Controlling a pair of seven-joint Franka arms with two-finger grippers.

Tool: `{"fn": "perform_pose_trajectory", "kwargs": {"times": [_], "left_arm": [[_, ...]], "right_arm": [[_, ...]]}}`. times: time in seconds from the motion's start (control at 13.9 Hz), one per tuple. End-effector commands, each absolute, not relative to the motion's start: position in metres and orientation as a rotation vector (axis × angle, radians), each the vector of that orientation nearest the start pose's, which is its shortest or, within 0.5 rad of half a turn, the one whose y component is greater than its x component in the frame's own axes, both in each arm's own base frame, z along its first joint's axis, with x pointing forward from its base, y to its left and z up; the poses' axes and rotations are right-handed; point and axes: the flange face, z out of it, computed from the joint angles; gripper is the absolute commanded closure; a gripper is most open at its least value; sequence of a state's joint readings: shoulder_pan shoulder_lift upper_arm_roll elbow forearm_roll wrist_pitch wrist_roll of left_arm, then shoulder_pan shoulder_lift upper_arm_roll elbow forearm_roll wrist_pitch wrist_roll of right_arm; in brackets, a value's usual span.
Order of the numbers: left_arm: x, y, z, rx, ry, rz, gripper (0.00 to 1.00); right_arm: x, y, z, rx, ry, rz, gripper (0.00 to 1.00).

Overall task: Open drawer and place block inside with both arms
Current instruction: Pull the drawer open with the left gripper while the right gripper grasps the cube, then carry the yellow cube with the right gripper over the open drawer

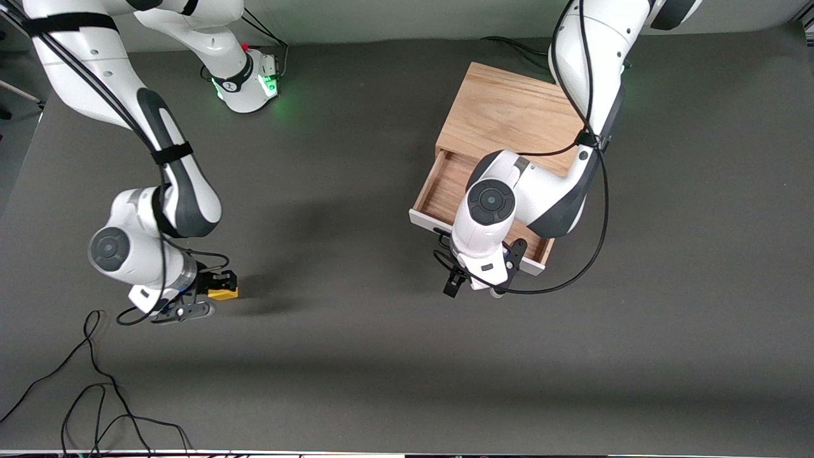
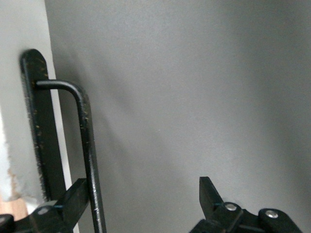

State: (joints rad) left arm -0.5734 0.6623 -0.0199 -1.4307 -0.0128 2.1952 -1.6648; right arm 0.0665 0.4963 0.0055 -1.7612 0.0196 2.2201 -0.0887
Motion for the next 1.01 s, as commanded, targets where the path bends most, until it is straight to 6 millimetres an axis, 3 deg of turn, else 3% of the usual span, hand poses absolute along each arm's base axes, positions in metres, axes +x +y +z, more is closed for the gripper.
{"fn": "perform_pose_trajectory", "kwargs": {"times": [0.0, 0.07, 0.29, 0.43, 0.72, 0.93], "left_arm": [[0.622, -0.41, 0.329, -2.8, -1.704, -0.11, 0.0], [0.625, -0.41, 0.338, -2.814, -1.705, -0.129, 0.0], [0.649, -0.381, 0.376, -2.8, -1.757, -0.23, 0.0], [0.655, -0.358, 0.412, -2.841, -1.659, -0.28, 0.0], [0.659, -0.273, 0.475, -2.936, -1.281, -0.193, 0.0], [0.656, -0.192, 0.51, -3.022, -0.978, -0.055, 0.0]], "right_arm": [[0.674, 0.064, 0.345, -3.119, -0.22, 0.108, 0.76], [0.678, 0.075, 0.364, -3.121, -0.217, 0.118, 0.76], [0.68, 0.113, 0.41, -3.116, -0.169, 0.14, 0.76], [0.676, 0.153, 0.436, -3.091, -0.076, 0.142, 0.76], [0.653, 0.254, 0.462, -3.001, 0.199, 0.157, 0.76], [0.629, 0.333, 0.475, -2.901, 0.392, 0.214, 0.76]]}}
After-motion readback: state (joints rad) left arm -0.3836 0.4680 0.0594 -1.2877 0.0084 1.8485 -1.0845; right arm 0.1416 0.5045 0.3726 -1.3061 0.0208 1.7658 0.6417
